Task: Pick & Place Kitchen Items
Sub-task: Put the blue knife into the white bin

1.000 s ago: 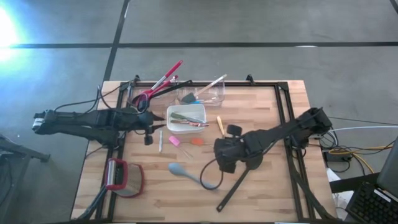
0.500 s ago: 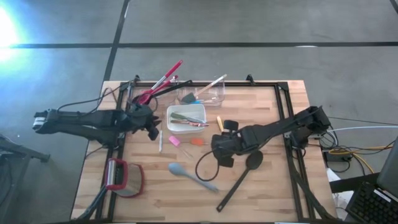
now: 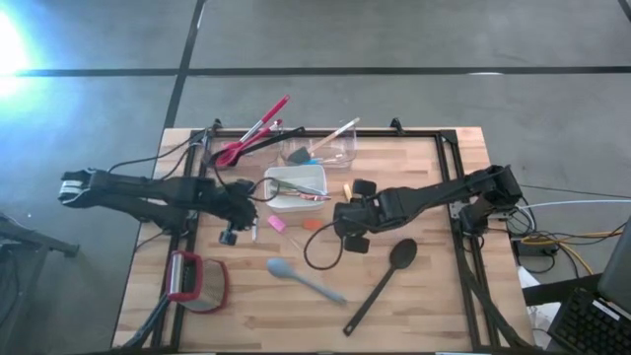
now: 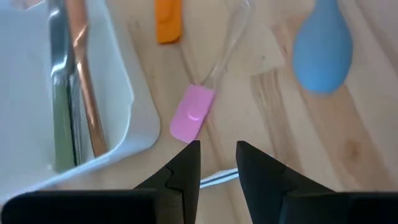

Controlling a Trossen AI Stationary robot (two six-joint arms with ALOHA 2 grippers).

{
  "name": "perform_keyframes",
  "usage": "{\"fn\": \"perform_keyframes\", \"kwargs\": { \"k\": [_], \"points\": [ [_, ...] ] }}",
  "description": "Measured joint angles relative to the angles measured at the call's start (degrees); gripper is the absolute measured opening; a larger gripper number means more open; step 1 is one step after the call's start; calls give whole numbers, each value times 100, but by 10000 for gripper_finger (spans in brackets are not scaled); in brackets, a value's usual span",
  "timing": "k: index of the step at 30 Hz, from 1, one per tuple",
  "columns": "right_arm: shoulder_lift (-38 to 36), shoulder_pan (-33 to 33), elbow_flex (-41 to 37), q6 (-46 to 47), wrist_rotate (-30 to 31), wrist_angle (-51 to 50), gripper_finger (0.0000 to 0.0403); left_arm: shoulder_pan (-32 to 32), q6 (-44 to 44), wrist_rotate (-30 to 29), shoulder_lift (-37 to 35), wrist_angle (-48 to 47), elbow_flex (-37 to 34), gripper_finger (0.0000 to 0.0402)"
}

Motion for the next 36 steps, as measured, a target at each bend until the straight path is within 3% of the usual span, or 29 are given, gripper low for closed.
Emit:
{"fn": "perform_keyframes", "kwargs": {
  "k": [4,9,12,15,20,26,31,36],
  "points": [
    [0,11,0,13,-18,2,101,0,-46,-107,208,24,0,108],
    [0,5,0,45,-88,0,100,15,-2980,-597,372,8,55,108],
    [0,6,0,-41,-105,-4,95,13,-5104,-332,459,23,75,108],
    [0,-41,0,-247,-103,-4,91,13,-6170,-24,648,-16,61,108],
    [0,-105,0,-534,-105,-47,85,83,-6717,284,1055,-283,79,119],
    [0,-158,0,-716,-101,-340,88,260,-7389,392,1565,-559,114,177],
    [0,-212,0,-944,-98,-343,96,404,-7534,946,1705,-517,217,226],
    [0,-313,-20,-999,-92,-341,97,439,-7896,890,1698,-445,295,245]
  ]
}}
